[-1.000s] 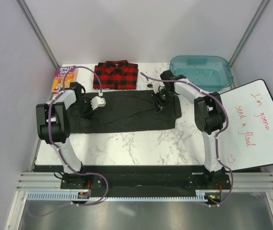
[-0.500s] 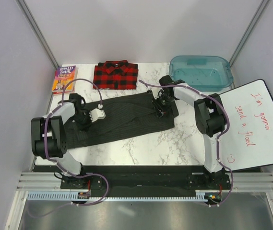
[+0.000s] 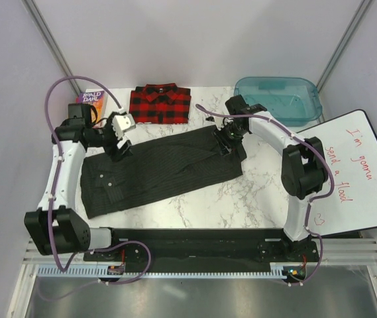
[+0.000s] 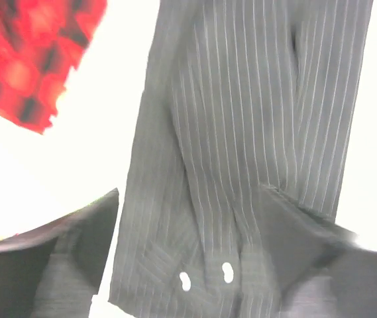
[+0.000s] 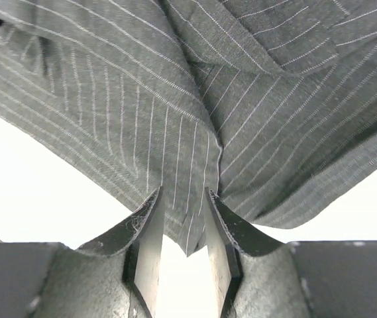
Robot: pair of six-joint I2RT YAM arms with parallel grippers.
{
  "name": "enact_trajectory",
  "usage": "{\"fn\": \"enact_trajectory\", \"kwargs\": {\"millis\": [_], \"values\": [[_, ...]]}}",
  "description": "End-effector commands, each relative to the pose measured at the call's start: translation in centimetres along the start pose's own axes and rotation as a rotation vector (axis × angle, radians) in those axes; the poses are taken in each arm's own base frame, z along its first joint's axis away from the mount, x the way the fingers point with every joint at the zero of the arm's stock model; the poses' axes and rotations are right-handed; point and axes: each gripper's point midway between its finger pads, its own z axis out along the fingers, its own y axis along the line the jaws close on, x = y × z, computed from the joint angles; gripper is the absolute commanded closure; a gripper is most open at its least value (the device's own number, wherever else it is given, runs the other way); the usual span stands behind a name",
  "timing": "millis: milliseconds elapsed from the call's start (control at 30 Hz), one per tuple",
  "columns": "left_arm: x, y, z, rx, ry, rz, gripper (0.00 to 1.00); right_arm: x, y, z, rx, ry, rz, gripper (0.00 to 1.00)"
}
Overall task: Fold and stack the long sleeve shirts
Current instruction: Fold the shirt
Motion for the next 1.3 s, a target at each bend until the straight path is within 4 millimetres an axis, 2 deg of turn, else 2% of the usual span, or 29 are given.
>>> {"fn": "enact_trajectory", "kwargs": {"millis": [0,67,100,133,167,200,267,300,367,400,433,500,567,733,800,867,900,933,1033,1133,1267], "values": [[-7.7,-0.3,-0.3,0.076,-0.359,-0.138,0.01,0.4,0.4,-1.5,0.019,-0.012,-0.022,0.62],[-8.3,0.2,0.9,0.119,-0.368,-0.250,0.01,0.5,0.5,-1.2,0.010,-0.011,-0.008,0.62],[-6.9,1.5,2.8,0.109,-0.291,-0.317,0.01,0.7,0.5,-0.8,0.006,0.000,-0.001,0.62],[-7.5,3.0,2.8,0.083,-0.265,-0.321,0.03,0.5,0.4,-0.8,0.012,0.000,0.008,0.61],[-6.6,3.4,3.3,0.082,-0.219,-0.336,0.05,0.6,0.3,-0.6,0.018,0.007,0.015,0.61],[-4.6,4.3,4.4,0.059,-0.153,-0.324,0.07,0.6,0.1,-0.6,0.022,0.006,0.022,0.62],[-0.9,5.6,5.3,-0.021,-0.023,-0.191,0.10,0.9,0.2,0.1,0.025,0.018,0.044,0.62],[1.7,5.0,6.5,-0.004,0.050,-0.142,0.16,1.2,0.3,0.4,0.028,0.033,0.049,0.62],[5.4,5.1,6.9,-0.020,0.191,-0.118,0.26,1.6,0.8,1.3,0.019,0.052,0.060,0.62],[7.7,4.4,7.3,0.008,0.248,-0.105,0.36,2.0,0.9,1.8,0.022,0.063,0.060,0.63],[8.9,4.1,7.4,0.017,0.287,-0.103,0.39,1.9,1.4,2.2,0.018,0.068,0.051,0.62],[11.9,3.0,7.2,0.038,0.361,-0.119,0.41,2.2,1.8,3.3,0.023,0.092,0.036,0.63],[13.7,2.3,6.9,0.052,0.404,-0.136,0.43,2.6,1.8,4.6,0.024,0.118,0.022,0.64],[18.9,-0.4,6.0,0.089,0.514,-0.192,0.47,3.5,0.1,7.7,0.069,0.173,0.015,0.65],[20.9,-1.5,5.4,0.106,0.567,-0.209,0.49,2.8,-0.4,8.1,0.083,0.170,0.010,0.66],[22.2,-2.5,5.1,0.126,0.606,-0.218,0.52,2.9,-1.4,9.0,0.110,0.192,0.002,0.66],[22.5,-2.8,4.8,0.132,0.607,-0.211,0.53,2.1,-2.1,8.9,0.130,0.183,-0.021,0.67],[22.7,-3.2,4.6,0.140,0.613,-0.205,0.53,2.4,-2.7,9.5,0.146,0.202,-0.029,0.67],[22.6,-4.7,4.5,0.166,0.601,-0.175,0.54,1.4,-4.5,9.9,0.189,0.198,-0.056,0.67],[22.1,-5.2,4.4,0.171,0.592,-0.164,0.55,1.1,-6.1,9.7,0.232,0.212,-0.070,0.68],[19.9,-6.2,5.0,0.221,0.558,-0.135,0.55,3.0,-9.1,9.0,0.286,0.261,-0.063,0.69]]}}
